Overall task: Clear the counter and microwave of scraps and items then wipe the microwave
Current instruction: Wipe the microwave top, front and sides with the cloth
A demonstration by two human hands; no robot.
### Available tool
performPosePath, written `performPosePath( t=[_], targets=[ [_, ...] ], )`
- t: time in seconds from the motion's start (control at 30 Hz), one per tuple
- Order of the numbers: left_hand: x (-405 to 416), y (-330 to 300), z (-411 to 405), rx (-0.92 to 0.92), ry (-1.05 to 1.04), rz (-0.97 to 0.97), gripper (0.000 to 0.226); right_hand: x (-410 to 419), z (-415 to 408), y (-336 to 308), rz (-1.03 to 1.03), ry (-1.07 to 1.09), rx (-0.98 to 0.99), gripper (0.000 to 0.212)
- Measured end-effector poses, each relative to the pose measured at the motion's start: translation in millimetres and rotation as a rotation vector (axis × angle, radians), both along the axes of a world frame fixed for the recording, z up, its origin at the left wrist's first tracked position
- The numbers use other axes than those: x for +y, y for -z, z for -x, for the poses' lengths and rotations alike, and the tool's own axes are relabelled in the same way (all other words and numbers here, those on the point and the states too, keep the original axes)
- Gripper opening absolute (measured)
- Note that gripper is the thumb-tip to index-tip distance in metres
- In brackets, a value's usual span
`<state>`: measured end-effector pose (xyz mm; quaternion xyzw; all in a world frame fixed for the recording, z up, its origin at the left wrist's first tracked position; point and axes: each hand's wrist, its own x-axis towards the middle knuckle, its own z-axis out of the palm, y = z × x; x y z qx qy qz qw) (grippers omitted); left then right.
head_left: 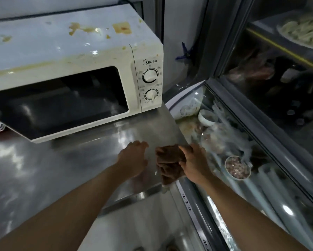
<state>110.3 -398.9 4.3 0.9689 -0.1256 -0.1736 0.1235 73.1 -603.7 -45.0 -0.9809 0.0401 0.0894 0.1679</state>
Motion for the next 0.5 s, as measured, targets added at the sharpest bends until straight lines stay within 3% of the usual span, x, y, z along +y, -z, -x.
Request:
performPosePath(
  t=[0.27,0.5],
  targets=[
    [-14.3,-3.9,14.6,-0.018,-0.115,-0.025,0.053,-9.8,-5.7,5.0,-0.029,-0.115,-0.104,0.022],
    [-11.9,-32.0,30.8,-0.019,-0.172,-0.028,0.055,-18.7,-15.8,-31.3,-0.258,-0.112,-0.075,0.009]
  ],
)
